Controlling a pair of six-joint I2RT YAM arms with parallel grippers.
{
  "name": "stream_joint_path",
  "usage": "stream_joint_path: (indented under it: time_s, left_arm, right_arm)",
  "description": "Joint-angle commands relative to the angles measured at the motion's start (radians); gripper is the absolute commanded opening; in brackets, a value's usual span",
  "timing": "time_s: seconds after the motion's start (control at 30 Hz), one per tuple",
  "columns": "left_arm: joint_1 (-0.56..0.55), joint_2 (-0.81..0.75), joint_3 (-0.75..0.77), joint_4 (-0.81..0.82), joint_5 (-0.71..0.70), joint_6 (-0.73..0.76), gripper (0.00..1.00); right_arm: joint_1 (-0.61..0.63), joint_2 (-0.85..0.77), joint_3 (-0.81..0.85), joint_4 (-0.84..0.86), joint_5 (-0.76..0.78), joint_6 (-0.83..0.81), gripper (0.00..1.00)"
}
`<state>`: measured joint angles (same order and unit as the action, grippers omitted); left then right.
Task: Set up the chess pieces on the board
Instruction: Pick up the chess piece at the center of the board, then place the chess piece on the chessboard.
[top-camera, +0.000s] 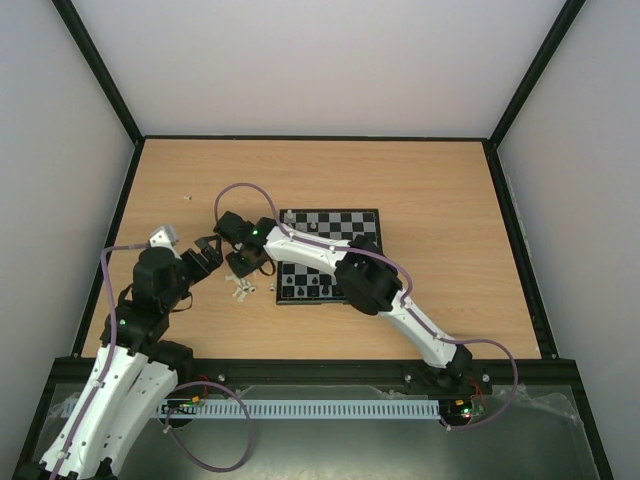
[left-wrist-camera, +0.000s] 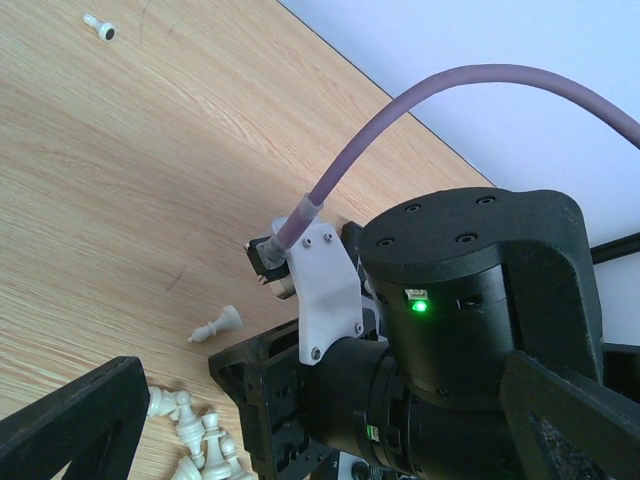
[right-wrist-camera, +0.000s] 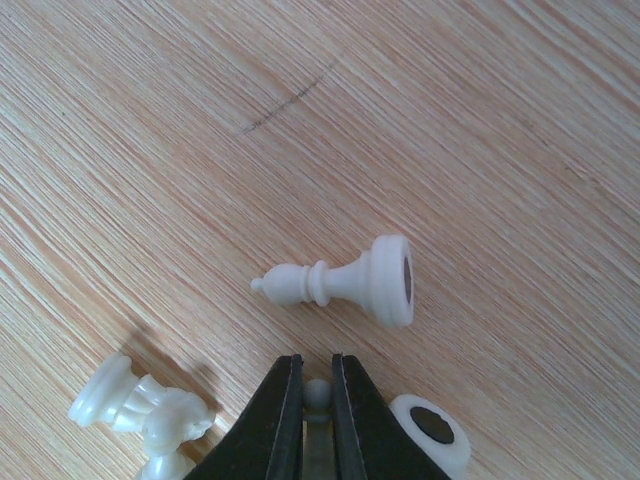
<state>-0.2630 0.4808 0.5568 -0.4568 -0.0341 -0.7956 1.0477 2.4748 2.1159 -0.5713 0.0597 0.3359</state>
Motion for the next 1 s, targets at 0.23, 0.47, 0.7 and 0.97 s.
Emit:
stream_joint_path:
  time_s: [0.23,0.47,0.7,0.97]
  left_arm:
    - [0.005,-0.016,0.027,-0.014,0.01,0.006,1.0]
    - [0.006,-0.027,0.008,0.036,0.084,-0.017,0.99]
    - [0.007,0.012,-0.077,0.245,0.321,-0.099,0.87]
    - [-0.008,-0.015,-0.315,0.932,0.588,-0.352,0.64]
  right_arm:
    - [-0.013,-0.156,-0.013,-0.008,-0.032,0.02,0.08]
    - [-0.079,-0.408,-0.245,0.148,-0.082,0.082,0.08]
    - [-0.156,-0.654,-0.424,0.266,-0.059,0.134,0.09]
    - [-0.189,-0.85,-0.655,0.44,-0.222,0.284,0.09]
